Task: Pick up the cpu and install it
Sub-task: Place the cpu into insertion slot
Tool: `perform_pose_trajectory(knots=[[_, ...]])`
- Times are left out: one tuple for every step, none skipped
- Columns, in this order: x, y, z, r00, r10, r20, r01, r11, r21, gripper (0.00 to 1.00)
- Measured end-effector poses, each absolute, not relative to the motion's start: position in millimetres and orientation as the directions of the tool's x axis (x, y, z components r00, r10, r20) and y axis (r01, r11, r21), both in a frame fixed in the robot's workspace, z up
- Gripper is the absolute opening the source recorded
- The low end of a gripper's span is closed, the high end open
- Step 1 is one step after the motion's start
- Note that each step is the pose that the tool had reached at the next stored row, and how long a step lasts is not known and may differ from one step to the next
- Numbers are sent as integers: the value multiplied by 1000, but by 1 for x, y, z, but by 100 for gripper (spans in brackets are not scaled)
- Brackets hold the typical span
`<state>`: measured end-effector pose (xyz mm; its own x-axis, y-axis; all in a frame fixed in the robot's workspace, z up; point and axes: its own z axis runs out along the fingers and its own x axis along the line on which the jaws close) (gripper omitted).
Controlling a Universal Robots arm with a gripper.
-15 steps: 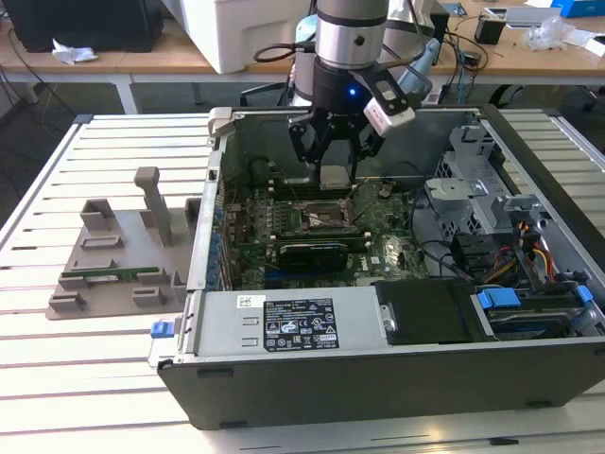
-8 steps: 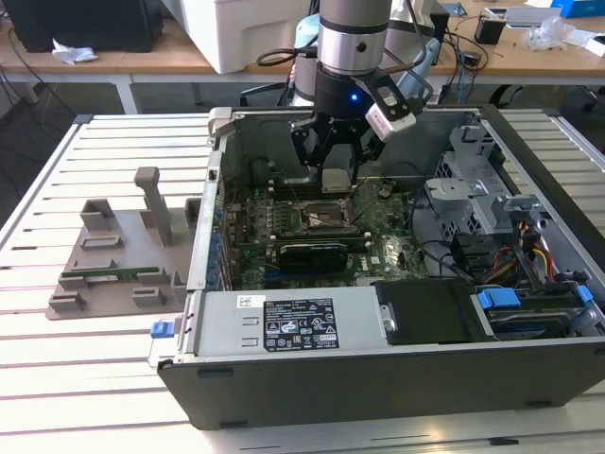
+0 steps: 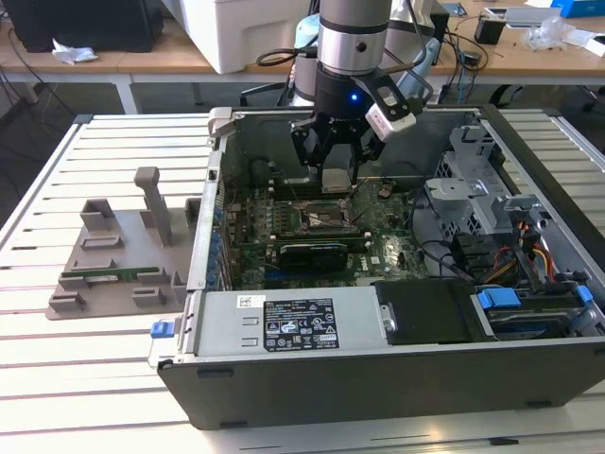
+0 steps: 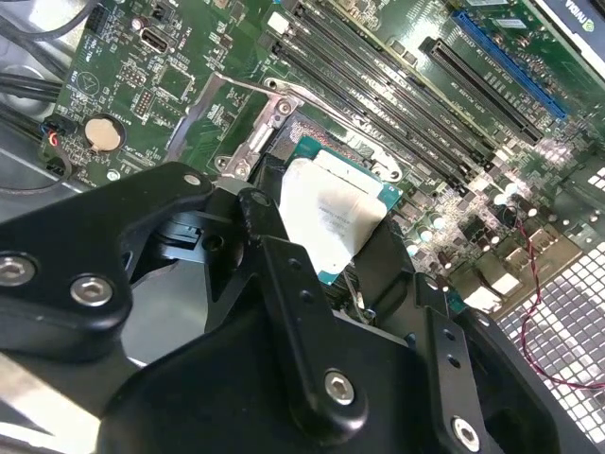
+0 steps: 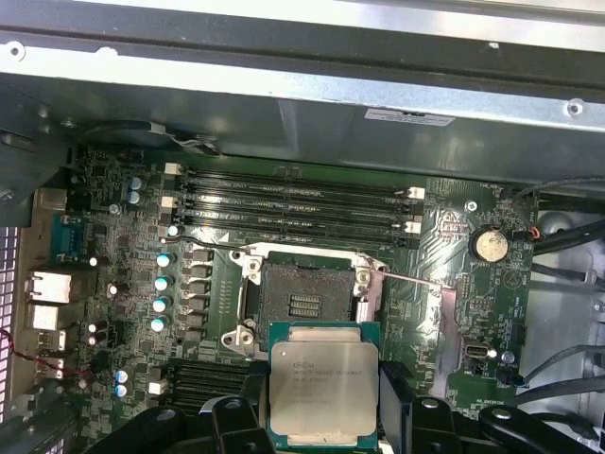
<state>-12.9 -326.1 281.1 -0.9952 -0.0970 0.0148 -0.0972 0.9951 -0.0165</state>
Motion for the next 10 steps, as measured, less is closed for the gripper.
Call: perform_pose_trajectory(knots=[[-13,-326,281,-995,-97,15,-97,995,-16,55],[-13,-326,281,-995,-97,15,-97,995,-16,55],[-13,-326,281,-995,-96,15,-97,995,-16,55],[-13,-326,281,-997,-79,15,-79,997,-17,55],[-13,-326,281,-998,-64,15,-64,998,-18,55],[-13,-326,281,-998,-54,15,-54,998,-18,55],[-13,-326,281,-999,-40,15,-40,999,-19,55],[-13,-326,281,-1000,-12,15,-12,1000,-19,55],[-13,-326,281,-1000,21,15,21,1000,-20,55],[-13,-326,281,-998,53,15,53,998,-21,55]])
